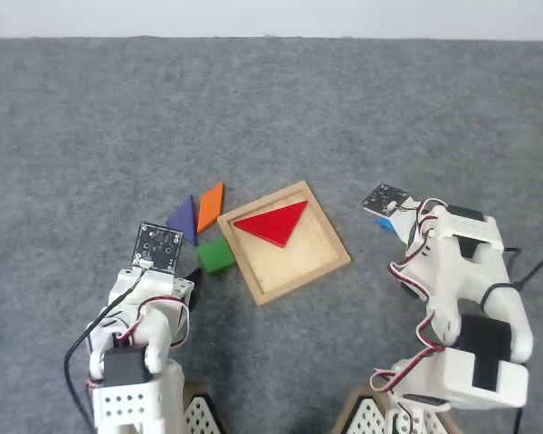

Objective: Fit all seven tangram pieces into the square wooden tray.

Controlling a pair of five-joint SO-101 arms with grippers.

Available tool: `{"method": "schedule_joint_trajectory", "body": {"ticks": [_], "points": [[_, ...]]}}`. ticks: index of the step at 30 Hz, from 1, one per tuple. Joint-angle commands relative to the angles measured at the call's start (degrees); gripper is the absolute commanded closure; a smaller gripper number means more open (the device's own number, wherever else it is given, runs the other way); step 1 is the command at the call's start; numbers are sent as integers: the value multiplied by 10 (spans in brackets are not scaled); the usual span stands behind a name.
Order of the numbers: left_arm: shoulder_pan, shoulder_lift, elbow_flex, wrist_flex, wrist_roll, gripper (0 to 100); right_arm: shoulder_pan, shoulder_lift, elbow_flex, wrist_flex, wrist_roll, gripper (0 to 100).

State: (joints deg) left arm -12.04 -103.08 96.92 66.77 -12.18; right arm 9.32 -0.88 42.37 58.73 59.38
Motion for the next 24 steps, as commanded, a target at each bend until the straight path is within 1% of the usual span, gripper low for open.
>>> {"method": "schedule_joint_trajectory", "body": {"ticks": [1,4,6,13,18,19,21,24], "points": [[1,-12,-5,-1,-11,752,-10,4,-17,-13,4,710],[1,-12,-5,-1,-11,752,-11,4,-18,-13,4,775],[1,-12,-5,-1,-11,752,-11,4,-18,-13,4,796],[1,-12,-5,-1,-11,752,-11,3,-19,-13,4,800],[1,-12,-5,-1,-11,752,20,4,-74,4,-1,796],[1,-12,-5,-1,-11,752,23,3,-92,26,-17,796],[1,-12,-5,-1,-11,752,21,3,-128,86,-76,796],[1,-12,-5,-1,-11,752,-20,3,-165,131,-188,796]]}}
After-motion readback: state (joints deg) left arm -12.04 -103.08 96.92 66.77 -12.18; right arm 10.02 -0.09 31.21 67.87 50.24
